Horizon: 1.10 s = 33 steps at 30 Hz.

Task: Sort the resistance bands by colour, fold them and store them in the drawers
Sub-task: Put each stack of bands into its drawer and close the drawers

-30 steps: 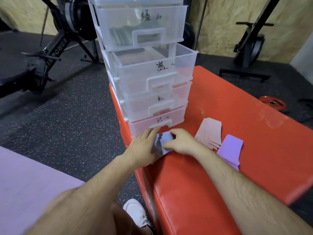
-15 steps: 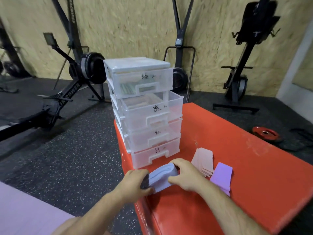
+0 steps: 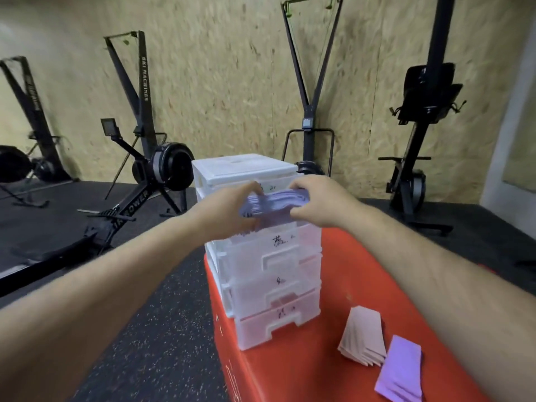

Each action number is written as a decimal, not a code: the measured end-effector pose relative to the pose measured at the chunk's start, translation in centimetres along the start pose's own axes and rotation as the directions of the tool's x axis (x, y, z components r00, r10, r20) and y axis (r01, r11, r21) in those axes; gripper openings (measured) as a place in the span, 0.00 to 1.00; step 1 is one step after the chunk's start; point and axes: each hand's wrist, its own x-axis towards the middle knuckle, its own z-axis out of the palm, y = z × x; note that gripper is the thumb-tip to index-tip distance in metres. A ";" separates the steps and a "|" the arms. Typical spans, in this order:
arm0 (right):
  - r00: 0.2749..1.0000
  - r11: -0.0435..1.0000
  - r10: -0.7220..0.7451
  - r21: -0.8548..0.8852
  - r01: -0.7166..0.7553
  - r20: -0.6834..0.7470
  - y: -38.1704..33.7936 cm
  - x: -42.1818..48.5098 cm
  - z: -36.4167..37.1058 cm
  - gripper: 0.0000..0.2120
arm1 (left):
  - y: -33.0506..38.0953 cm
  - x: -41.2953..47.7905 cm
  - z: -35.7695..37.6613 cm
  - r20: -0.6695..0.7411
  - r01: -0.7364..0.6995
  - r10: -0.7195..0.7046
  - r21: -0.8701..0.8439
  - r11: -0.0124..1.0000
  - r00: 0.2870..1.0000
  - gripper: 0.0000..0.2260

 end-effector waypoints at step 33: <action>0.995 0.956 0.062 0.291 -0.037 -0.075 6.2 1.7 6.0 0.13 | -4.5 2.4 6.7 -0.033 -0.066 0.065 -0.016 0.998 0.997 0.11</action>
